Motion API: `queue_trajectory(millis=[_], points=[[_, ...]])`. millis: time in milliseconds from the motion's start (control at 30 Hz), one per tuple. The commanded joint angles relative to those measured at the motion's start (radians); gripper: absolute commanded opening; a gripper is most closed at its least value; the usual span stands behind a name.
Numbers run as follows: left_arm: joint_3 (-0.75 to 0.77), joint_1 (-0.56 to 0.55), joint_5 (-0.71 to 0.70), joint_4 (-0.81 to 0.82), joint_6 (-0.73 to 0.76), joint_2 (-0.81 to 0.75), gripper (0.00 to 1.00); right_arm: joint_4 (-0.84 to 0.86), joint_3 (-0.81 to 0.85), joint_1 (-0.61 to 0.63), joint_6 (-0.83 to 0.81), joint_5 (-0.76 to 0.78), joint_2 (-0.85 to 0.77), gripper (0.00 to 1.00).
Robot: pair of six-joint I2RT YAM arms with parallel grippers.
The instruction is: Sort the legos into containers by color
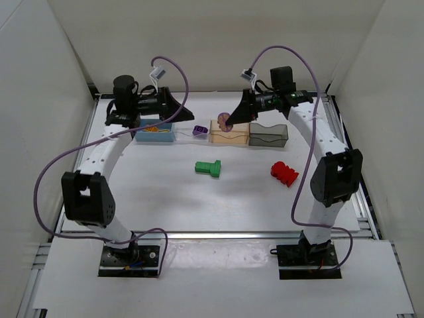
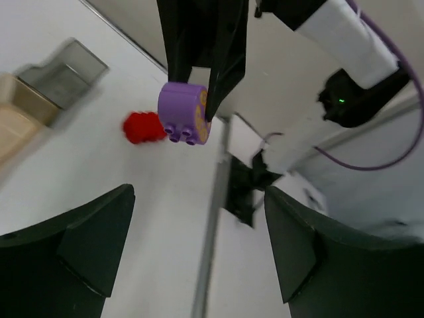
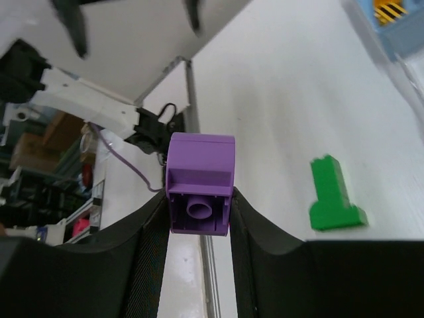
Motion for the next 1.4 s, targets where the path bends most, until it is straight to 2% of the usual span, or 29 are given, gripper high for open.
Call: queue_trajectory(millis=[0,100,333,967,1200,1333,1367], points=[[-0.100,-0.009,0.317,0.534,-0.543,0.061,0.89,0.164,0.077,0.043,0.116,-0.146,0.026,0.00],[-0.097,-0.014,0.364,0.576,-0.554,0.076,0.85,0.241,0.091,0.074,0.212,-0.190,0.055,0.00],[-0.060,-0.012,0.354,0.392,-0.360,0.081,0.83,0.279,0.097,0.123,0.254,-0.201,0.071,0.00],[-0.016,-0.071,0.326,0.328,-0.307,0.102,0.81,0.342,0.182,0.152,0.335,-0.184,0.161,0.00],[0.010,-0.071,0.300,0.240,-0.213,0.119,0.79,0.348,0.192,0.172,0.338,-0.190,0.168,0.00],[0.050,-0.074,0.289,0.121,-0.116,0.139,0.71,0.347,0.192,0.175,0.337,-0.186,0.166,0.00],[0.064,-0.078,0.288,0.072,-0.098,0.143,0.62,0.348,0.192,0.175,0.337,-0.186,0.169,0.00]])
